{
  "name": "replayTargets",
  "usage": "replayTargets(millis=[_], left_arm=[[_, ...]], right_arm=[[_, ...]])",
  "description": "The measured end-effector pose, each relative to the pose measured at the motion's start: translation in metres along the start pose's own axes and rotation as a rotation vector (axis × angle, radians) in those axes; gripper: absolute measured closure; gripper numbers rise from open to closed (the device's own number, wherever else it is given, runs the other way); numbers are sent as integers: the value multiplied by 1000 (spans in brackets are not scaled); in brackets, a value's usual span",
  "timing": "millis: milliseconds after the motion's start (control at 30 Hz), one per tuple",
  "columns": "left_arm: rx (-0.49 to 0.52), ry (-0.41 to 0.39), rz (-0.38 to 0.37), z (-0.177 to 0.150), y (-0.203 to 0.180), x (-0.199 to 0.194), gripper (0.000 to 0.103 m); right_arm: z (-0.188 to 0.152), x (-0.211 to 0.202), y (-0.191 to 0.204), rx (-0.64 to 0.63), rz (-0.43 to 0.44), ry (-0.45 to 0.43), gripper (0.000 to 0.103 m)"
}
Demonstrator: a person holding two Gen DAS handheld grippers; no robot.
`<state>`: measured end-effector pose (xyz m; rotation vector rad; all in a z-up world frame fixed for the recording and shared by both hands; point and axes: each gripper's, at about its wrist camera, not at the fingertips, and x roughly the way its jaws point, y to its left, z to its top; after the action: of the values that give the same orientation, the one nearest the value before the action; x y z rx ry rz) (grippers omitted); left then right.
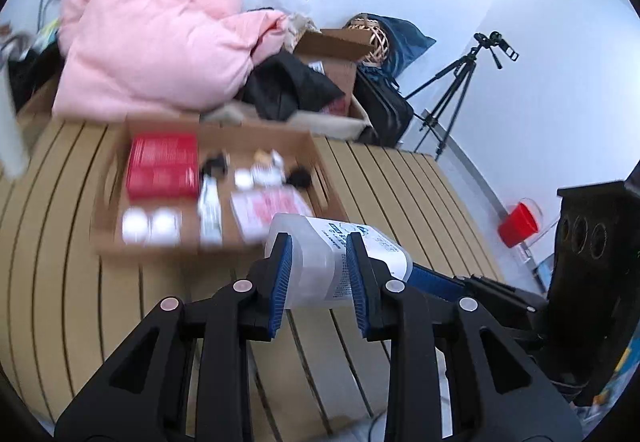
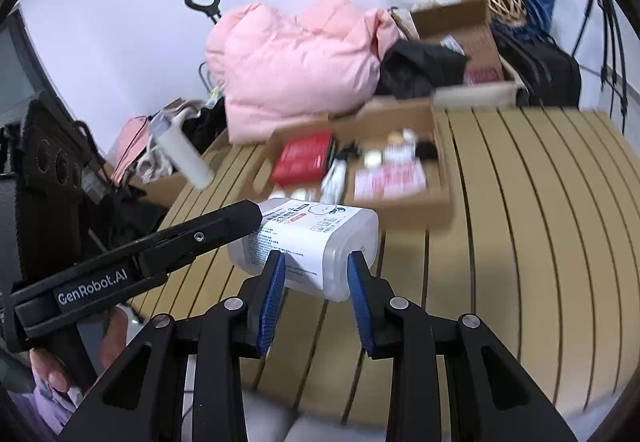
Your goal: Organize objects
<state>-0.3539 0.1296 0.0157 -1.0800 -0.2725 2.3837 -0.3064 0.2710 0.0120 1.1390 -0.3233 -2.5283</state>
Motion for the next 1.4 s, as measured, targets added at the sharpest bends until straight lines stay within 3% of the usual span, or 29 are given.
replayTargets(millis=[167, 267, 300, 367, 433, 467, 533, 567, 600, 667, 733, 867, 1000, 1067, 1167, 1400], left_arm=[[0, 28, 21, 68, 32, 70, 79], [-25, 95, 41, 94, 59, 133, 78], [-49, 144, 36, 99, 73, 164, 73], [-60, 205, 105, 99, 92, 202, 66], [22, 279, 223, 93, 96, 223, 65], [69, 279, 218, 90, 93, 219, 65], [110, 198, 162, 86, 87, 195, 46], [122, 170, 173, 86, 85, 185, 32], [134, 133, 194, 86, 82, 172, 27], [157, 89, 235, 83, 77, 142, 27], [156, 88, 251, 79, 77, 120, 26], [151, 67, 356, 60, 73, 58, 26], [148, -2, 417, 19, 70, -32, 8], [145, -30, 469, -3, 69, -73, 3], [193, -82, 607, -42, 56, -122, 1], [130, -136, 614, -137, 34, -202, 0]], right_arm=[[74, 62, -24, -41, -52, -1, 68], [106, 121, -51, -56, -83, 55, 68], [110, 136, -57, -61, -93, 81, 68], [120, 182, -81, -34, -128, 142, 67], [118, 212, -101, 7, -179, 207, 67], [117, 215, -106, 24, -182, 214, 67], [112, 207, -113, 43, -140, 174, 67], [110, 203, -114, 43, -136, 165, 64], [109, 198, -113, 41, -139, 160, 62], [108, 180, -107, 27, -131, 140, 60], [108, 162, -98, 8, -130, 126, 58], [104, 106, -70, -77, -157, 93, 54], [80, 35, -50, -132, -179, 54, 44], [58, -4, -43, -154, -210, 45, 42], [22, -52, -34, -173, -261, 38, 42], [-69, -112, -8, -65, -269, 15, 42]])
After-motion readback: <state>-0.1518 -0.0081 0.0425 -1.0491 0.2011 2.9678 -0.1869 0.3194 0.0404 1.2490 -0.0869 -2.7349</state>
